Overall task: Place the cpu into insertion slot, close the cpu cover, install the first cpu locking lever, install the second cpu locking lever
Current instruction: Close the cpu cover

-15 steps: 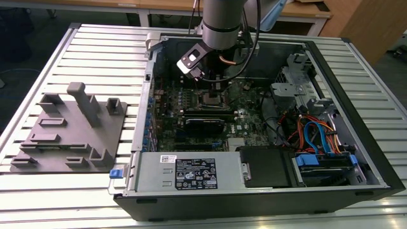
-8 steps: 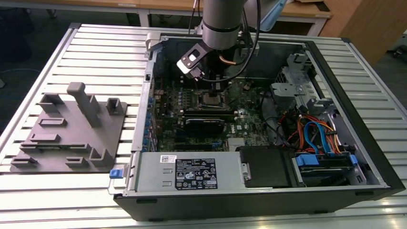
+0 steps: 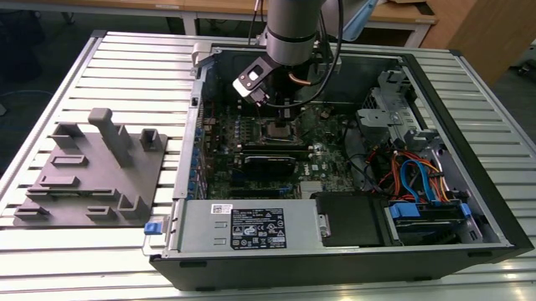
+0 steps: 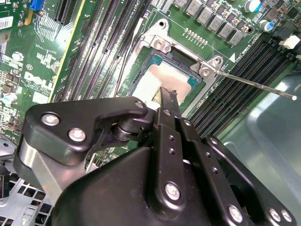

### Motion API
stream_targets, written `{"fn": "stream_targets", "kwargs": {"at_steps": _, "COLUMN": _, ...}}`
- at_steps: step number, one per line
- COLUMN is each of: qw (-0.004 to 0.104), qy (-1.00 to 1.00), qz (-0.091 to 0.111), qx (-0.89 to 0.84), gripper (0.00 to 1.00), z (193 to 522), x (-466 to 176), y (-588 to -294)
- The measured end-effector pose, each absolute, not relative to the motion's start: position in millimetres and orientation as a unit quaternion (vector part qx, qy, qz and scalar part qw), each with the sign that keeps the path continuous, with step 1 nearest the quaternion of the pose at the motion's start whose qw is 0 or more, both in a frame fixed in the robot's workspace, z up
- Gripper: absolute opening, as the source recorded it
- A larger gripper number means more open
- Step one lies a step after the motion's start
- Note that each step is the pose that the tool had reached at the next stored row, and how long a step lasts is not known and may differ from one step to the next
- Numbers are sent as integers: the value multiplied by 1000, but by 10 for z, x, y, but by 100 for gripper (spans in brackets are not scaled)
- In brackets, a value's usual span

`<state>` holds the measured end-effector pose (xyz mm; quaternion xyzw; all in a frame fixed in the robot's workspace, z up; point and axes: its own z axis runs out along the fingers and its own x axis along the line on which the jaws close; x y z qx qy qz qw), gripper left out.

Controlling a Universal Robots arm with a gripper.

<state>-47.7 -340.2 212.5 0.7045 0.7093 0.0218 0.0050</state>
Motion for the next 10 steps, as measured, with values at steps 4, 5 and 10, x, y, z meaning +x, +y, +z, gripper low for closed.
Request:
{"fn": "stream_targets", "kwargs": {"at_steps": 4, "qw": 5, "qy": 709, "qz": 21, "qx": 704, "gripper": 10, "z": 2138, "x": -475, "y": -3403}}
{"fn": "stream_targets", "kwargs": {"at_steps": 5, "qw": 4, "qy": 709, "qz": 21, "qx": 704, "gripper": 10, "z": 2143, "x": -474, "y": -3402}}
{"fn": "stream_targets", "kwargs": {"at_steps": 10, "qw": 3, "qy": 709, "qz": 19, "qx": 705, "gripper": 10, "z": 2221, "x": -471, "y": -3402}}
